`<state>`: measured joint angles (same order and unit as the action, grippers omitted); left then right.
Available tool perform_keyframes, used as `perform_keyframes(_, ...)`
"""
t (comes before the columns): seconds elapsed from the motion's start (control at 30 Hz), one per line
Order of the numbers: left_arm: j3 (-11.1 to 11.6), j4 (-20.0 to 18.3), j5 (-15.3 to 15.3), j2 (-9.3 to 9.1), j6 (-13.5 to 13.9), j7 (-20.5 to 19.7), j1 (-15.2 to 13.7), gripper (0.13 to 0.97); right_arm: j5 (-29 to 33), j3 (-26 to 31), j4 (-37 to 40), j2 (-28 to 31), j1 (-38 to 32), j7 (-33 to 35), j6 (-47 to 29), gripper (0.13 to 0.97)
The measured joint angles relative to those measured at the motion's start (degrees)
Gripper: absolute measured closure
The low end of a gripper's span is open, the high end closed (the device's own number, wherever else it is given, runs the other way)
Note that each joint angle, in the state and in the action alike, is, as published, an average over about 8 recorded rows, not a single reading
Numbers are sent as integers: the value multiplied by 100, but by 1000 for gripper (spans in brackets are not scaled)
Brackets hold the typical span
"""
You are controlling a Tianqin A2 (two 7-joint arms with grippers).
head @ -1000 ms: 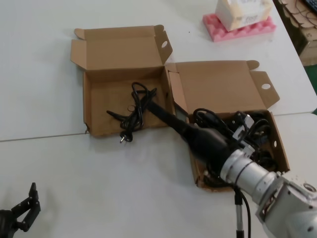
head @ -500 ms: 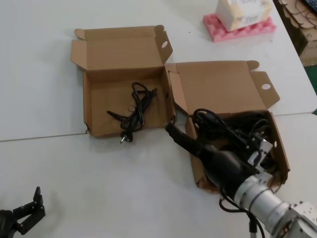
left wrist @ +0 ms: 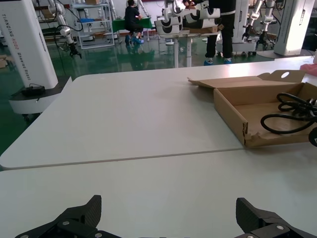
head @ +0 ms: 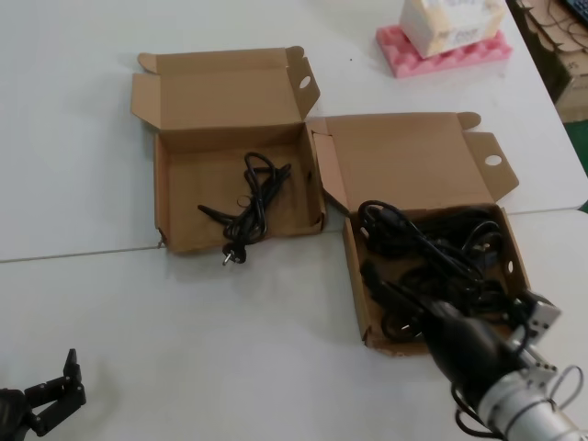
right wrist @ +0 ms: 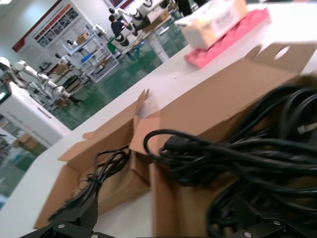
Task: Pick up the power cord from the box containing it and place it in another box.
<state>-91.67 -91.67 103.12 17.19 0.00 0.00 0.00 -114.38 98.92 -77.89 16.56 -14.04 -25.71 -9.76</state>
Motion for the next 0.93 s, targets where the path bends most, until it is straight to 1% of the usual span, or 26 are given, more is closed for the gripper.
perform_keyframes(0.1,0,0,0,0,0,1,0,134,199,-128,-244,11,248,0,173,129)
perform_keyframes(0.47,0,0,1,0,0,1,0,132,869,-560,-1065,48,1085,0,754,129)
perform_keyframes(0.93,0,0,1,0,0,-1,0,132,956,-616,-1171,53,1193,0,830,129)
